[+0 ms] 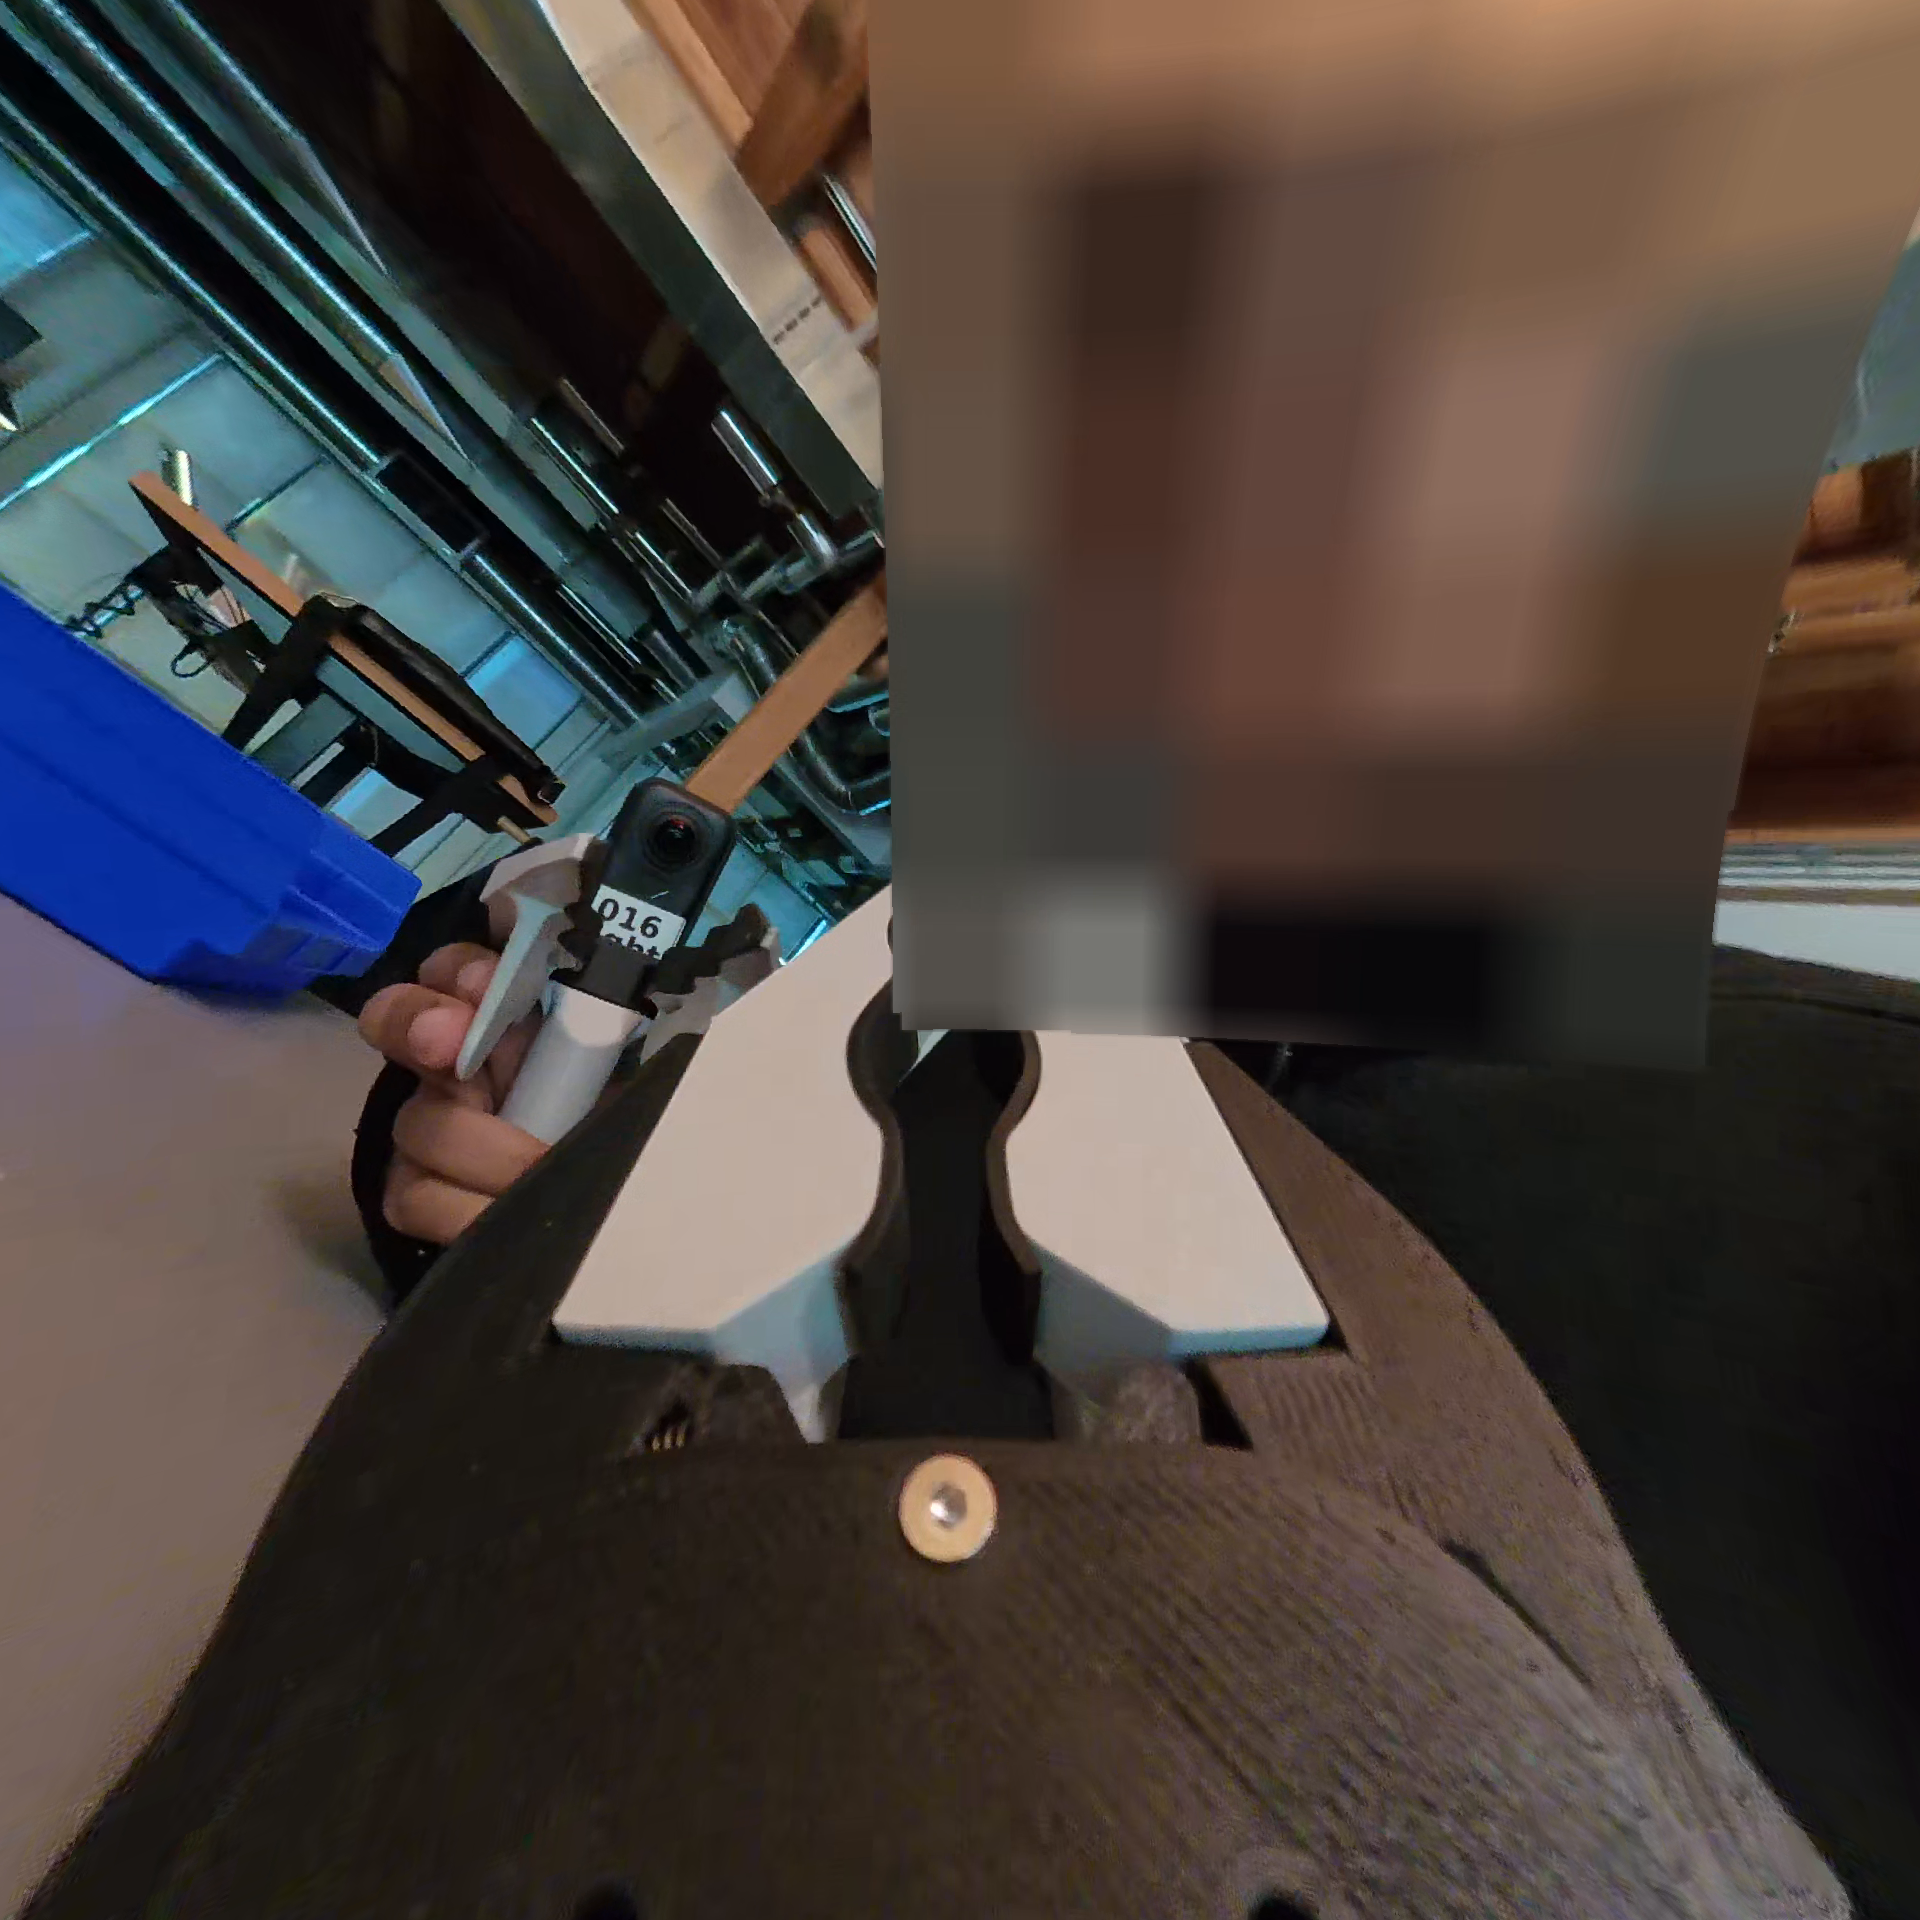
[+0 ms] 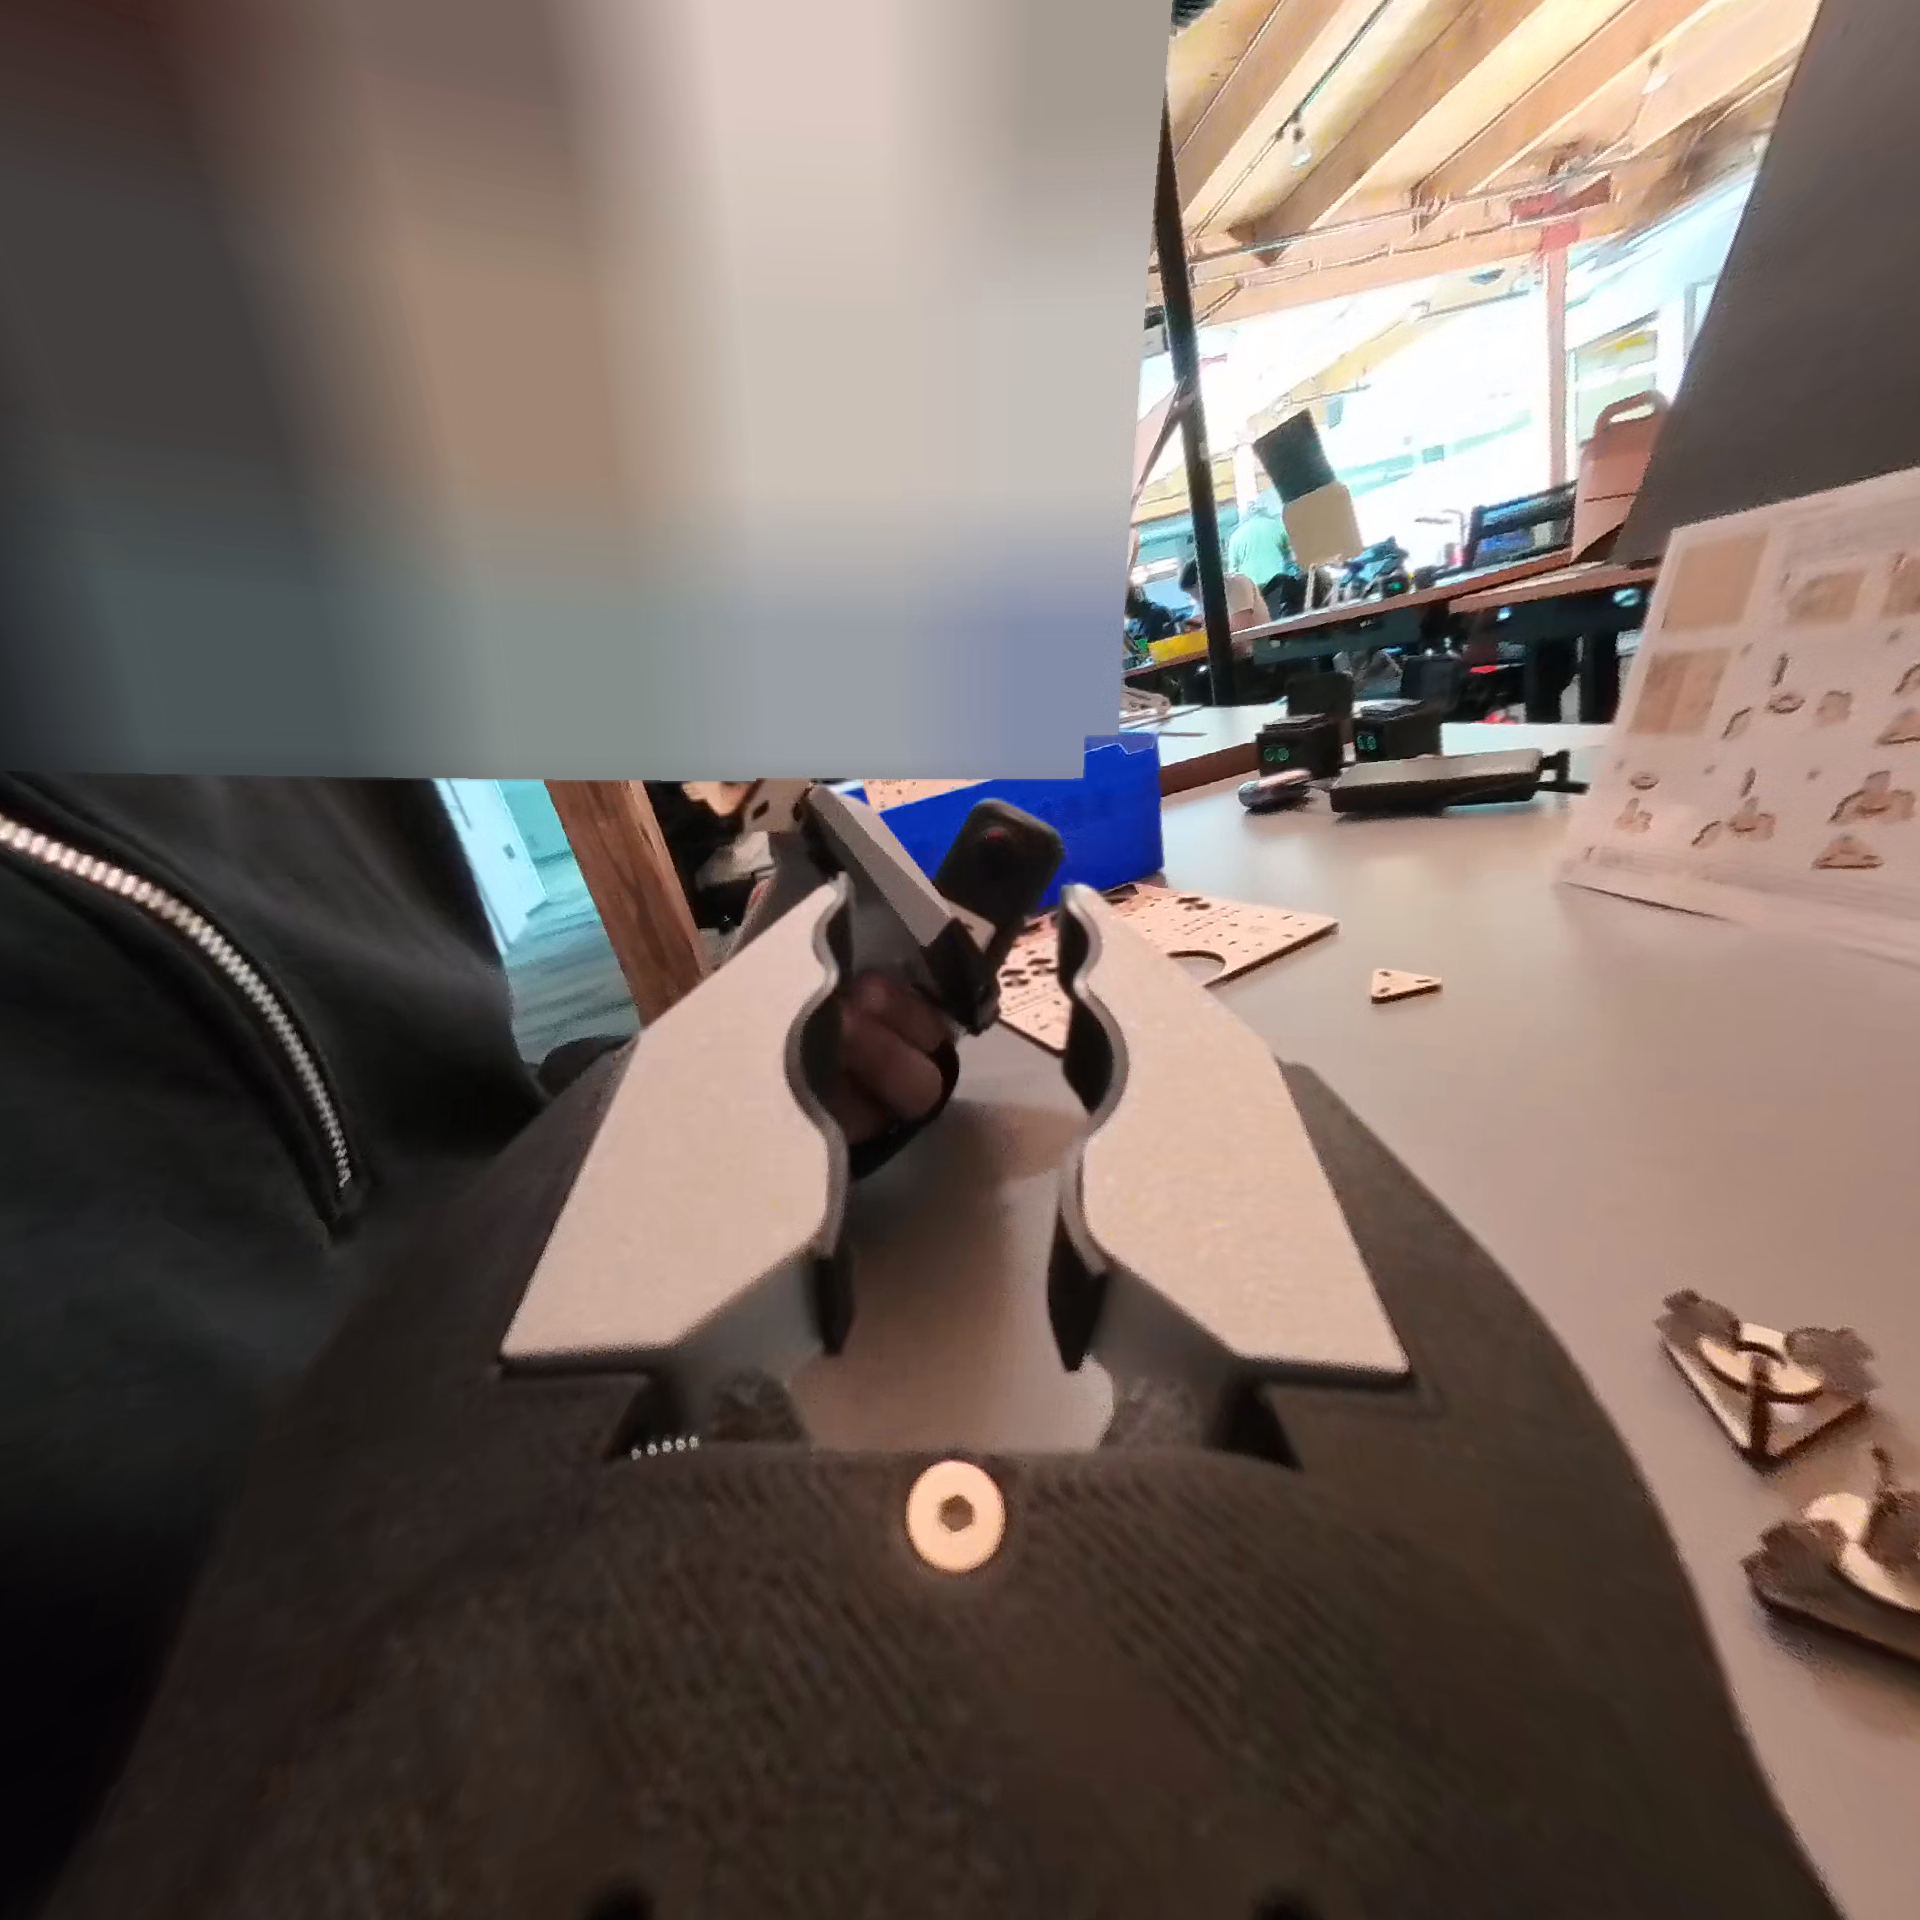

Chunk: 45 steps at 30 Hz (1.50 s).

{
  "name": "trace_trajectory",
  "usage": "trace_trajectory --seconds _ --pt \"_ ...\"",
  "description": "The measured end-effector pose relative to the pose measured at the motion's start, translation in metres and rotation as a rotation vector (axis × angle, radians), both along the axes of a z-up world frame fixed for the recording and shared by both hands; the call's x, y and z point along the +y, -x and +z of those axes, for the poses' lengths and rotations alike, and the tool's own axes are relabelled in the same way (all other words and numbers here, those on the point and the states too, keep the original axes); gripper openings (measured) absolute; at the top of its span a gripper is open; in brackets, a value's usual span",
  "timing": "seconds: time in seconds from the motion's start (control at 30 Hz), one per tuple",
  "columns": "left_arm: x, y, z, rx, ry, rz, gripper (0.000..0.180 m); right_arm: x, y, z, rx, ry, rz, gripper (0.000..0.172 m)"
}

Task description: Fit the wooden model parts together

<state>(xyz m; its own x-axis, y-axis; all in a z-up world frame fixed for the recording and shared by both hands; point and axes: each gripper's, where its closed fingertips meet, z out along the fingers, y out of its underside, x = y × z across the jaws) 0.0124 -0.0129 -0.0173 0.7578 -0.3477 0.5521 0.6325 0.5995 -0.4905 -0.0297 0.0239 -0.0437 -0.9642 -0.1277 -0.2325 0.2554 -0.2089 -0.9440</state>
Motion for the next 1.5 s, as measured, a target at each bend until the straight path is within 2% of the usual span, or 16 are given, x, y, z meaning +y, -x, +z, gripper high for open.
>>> trace_trajectory --seconds 0.03,0.13,0.5,0.57,0.63,0.7,0.8,0.93,1.1,1.23,1.5 --pt "0.001 -0.002 0.000 0.011 0.004 -0.005 0.001 0.001 0.001 -0.003 0.024 -0.016 -0.024 0.035" --pt "0.004 -0.003 -0.002 0.012 0.008 -0.012 0.001 0.004 0.004 -0.005 0.070 -0.032 -0.073 0.034" --pt "0.009 -0.002 -0.008 0.012 0.056 0.015 0.001 0.005 0.001 -0.003 0.042 -0.007 -0.047 0.034" --pt "0.011 0.000 -0.011 0.006 0.088 0.035 0.001 0.004 -0.005 -0.001 0.004 0.013 0.006 0.034" --pt "0.016 0.002 -0.016 -0.006 0.126 0.046 0.001 0.004 -0.023 0.003 -0.035 0.039 0.144 0.035" --pt "0.017 -0.001 -0.015 -0.012 0.103 0.001 0.000 0.003 -0.048 0.005 0.001 0.038 0.269 0.044" --pt "0.020 -0.011 -0.010 -0.049 0.005 -0.173 0.001 -0.005 -0.062 -0.005 0.133 -0.015 0.243 0.055" --pt "0.037 -0.028 -0.013 -0.063 0.022 -0.353 0.000 -0.001 -0.072 0.003 0.157 0.045 0.269 0.051" --pt "0.043 -0.036 -0.014 -0.064 0.031 -0.422 0.000 0.013 -0.087 0.016 0.142 0.141 0.374 0.037" --pt "0.048 -0.045 -0.015 -0.070 0.032 -0.504 0.000 0.011 -0.097 0.013 0.169 0.137 0.398 0.033" --pt "0.049 -0.048 -0.015 -0.064 0.027 -0.528 0.000 0.010 -0.101 0.015 0.168 0.155 0.412 0.030"
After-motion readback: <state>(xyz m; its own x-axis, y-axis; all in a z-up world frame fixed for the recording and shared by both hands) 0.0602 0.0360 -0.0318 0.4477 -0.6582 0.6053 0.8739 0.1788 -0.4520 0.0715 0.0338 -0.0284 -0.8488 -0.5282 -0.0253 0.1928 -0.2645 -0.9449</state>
